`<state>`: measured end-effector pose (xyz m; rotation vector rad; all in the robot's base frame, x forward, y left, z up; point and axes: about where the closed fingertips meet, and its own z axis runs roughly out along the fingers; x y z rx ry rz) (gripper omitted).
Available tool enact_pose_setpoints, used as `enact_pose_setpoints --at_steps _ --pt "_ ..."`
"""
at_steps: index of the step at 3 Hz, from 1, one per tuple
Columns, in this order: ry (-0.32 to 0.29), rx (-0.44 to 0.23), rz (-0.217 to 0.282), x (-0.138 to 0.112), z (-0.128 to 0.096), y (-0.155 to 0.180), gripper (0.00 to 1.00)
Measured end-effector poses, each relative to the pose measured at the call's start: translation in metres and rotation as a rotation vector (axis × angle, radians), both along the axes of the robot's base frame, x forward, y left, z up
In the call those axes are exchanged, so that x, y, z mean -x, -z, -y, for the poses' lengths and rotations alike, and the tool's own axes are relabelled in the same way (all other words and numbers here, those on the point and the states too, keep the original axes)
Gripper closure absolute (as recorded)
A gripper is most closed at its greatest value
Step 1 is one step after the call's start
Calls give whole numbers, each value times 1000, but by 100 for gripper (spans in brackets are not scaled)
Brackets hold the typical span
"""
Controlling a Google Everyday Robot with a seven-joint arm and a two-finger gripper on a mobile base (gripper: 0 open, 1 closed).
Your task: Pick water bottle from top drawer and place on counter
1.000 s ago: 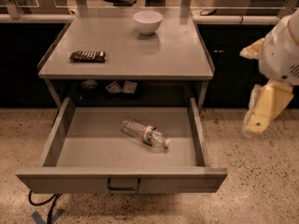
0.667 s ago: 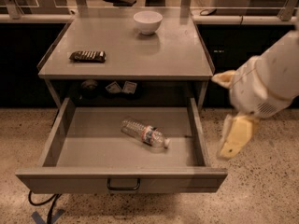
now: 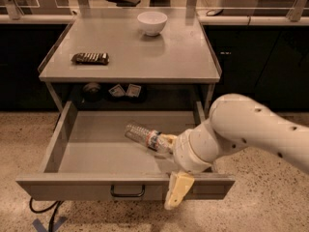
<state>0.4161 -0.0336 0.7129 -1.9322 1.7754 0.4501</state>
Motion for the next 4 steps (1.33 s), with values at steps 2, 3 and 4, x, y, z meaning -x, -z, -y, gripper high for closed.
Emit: enact_pose_setpoints --at_steps 2,3,4 --pt "33 -29 35 -16 -6 10 0" --pt "49 -21 38 -30 -3 -20 0" --pt "122 -70 80 -57 1 -54 0"
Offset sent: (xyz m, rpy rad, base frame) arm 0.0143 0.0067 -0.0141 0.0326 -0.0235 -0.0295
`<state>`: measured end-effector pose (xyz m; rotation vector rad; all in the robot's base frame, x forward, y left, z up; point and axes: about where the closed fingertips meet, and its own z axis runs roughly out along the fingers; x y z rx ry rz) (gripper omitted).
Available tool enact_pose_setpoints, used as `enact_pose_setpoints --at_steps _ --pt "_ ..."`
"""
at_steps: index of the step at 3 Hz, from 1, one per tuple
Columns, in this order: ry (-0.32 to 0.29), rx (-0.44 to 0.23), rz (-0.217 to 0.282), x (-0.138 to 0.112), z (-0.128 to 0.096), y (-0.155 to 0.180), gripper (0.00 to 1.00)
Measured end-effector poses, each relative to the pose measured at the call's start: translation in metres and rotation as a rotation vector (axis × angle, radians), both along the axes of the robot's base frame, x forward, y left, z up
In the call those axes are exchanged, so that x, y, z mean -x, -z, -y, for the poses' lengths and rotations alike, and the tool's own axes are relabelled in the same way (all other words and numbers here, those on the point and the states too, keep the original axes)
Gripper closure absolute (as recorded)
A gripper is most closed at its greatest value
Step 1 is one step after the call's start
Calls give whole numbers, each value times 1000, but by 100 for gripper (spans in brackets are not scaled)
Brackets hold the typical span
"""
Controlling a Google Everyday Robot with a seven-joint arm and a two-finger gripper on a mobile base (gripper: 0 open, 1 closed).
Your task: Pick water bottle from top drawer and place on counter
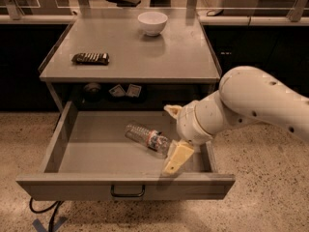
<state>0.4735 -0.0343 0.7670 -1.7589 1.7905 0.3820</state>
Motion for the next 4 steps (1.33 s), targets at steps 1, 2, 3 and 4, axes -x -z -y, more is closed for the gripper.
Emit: enact_pose_setpoints --at_steps 1,2,3,4 --pt "99 -84 39 -26 4 -5 0" --pt "200 -194 55 -48 3 19 0" --pt "300 -257 54 -65 -4 52 0" --pt "331 -264 95 -76 -1 47 0"
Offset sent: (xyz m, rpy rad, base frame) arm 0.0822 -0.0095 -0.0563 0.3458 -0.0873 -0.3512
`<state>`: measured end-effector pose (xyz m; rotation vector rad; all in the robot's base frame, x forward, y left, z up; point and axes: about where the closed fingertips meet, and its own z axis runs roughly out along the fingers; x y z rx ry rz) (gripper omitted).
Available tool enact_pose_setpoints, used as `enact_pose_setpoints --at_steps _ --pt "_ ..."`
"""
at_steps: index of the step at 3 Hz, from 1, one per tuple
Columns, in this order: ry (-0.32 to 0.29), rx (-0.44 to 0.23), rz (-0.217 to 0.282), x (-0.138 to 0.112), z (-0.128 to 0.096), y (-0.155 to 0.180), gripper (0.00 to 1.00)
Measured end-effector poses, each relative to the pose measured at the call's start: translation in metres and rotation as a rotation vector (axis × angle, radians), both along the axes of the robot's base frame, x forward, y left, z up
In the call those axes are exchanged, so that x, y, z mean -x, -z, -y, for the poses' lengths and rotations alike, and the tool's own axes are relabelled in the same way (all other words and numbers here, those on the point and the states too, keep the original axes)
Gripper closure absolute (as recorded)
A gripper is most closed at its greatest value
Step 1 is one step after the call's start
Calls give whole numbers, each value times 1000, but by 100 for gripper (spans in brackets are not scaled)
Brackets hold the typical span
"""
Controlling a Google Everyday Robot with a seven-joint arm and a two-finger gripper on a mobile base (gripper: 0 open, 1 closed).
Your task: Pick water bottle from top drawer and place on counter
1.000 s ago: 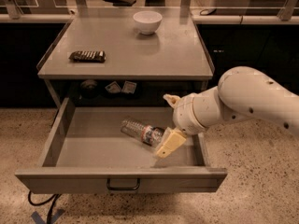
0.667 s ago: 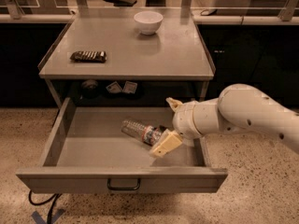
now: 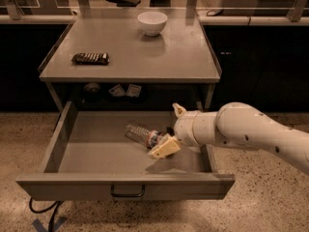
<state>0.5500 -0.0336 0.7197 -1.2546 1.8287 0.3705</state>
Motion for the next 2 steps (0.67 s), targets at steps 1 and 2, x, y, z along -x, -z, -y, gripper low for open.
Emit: enact_pose_setpoints --at_steps 1,2 --pt "-1 0 -2 0 -1 1 0" --pt "-27 -19 -9 -15 -26 8 0"
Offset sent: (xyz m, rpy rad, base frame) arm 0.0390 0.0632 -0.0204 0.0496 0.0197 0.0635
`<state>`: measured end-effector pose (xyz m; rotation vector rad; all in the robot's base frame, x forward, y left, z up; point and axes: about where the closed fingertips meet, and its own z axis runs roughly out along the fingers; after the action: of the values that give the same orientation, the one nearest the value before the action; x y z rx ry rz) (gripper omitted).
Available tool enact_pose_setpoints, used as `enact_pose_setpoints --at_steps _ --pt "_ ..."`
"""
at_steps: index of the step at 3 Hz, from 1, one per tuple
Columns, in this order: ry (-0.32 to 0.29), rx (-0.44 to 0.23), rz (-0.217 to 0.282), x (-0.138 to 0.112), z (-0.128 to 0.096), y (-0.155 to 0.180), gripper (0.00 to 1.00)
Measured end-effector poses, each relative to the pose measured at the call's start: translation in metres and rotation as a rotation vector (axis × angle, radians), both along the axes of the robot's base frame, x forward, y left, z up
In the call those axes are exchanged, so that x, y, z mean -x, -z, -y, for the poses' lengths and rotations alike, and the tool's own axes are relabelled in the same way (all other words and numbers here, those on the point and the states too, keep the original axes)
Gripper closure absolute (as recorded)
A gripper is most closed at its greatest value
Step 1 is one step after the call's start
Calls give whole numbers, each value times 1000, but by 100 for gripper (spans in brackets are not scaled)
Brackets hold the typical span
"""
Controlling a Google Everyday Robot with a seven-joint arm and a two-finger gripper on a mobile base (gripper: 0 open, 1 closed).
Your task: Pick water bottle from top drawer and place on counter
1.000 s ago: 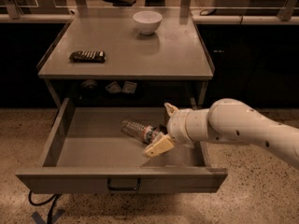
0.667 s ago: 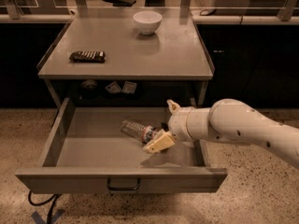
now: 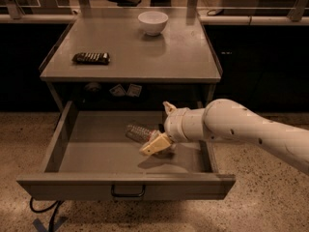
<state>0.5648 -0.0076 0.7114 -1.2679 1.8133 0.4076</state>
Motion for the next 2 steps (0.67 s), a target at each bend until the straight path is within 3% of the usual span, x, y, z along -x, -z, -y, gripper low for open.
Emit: enact_pose_setpoints --at_steps 1,2 --pt "-12 -29 -21 -18 -37 13 0" --pt "-18 42 -29 -25 -62 25 0"
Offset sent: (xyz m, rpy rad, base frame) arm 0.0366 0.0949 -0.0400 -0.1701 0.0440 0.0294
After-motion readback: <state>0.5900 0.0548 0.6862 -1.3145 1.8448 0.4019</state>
